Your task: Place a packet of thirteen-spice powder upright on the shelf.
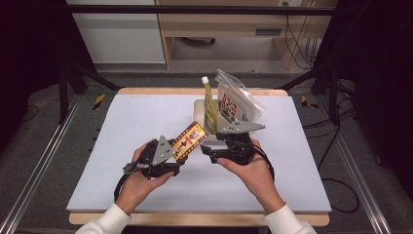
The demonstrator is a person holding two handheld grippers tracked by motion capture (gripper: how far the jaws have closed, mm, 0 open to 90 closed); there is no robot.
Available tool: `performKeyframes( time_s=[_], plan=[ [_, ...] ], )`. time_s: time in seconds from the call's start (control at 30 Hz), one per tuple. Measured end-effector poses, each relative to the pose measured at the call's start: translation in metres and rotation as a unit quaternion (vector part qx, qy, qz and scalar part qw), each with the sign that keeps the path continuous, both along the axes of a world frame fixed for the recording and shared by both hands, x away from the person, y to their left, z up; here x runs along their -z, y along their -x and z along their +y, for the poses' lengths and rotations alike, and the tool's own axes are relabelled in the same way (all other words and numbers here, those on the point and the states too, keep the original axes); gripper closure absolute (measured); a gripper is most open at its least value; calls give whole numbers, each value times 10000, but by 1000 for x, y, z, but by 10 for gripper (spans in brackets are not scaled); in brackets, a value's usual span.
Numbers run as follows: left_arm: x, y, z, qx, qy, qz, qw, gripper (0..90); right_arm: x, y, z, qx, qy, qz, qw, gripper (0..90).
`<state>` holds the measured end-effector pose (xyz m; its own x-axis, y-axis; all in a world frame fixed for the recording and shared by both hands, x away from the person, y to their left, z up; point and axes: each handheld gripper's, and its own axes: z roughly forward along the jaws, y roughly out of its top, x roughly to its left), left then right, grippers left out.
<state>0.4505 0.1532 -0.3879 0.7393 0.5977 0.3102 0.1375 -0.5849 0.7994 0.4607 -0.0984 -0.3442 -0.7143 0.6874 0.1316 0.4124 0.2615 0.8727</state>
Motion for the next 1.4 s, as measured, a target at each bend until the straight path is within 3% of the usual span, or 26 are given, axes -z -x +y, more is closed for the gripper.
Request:
performKeyframes(
  time_s=[0.23, 0.6, 0.83, 1.0, 1.17, 1.4],
  plan=[
    [-2, 3, -3, 68, 54, -50, 9999, 320, 3, -9, 2, -49, -195, 216, 9996, 309],
    [-6, 11, -9, 214, 169, -172, 9995, 320, 9, -18, 8, -178, -299, 475, 9983, 313],
    [-2, 12, -13, 257, 170, -198, 9993, 319, 10, -20, 7, -261, -492, 619, 9965, 450],
    [3, 9, -13, 214, 181, -168, 9995, 319, 7, -22, 2, -330, -891, 911, 9913, 585],
    [6, 5, -16, 168, 164, -164, 9996, 319, 4, -19, 3, -328, -1010, 904, 9902, 654],
    [7, 1, -17, 114, 176, -166, 9996, 286, -1, -13, 8, -147, -878, 647, 9939, 674]
  ],
)
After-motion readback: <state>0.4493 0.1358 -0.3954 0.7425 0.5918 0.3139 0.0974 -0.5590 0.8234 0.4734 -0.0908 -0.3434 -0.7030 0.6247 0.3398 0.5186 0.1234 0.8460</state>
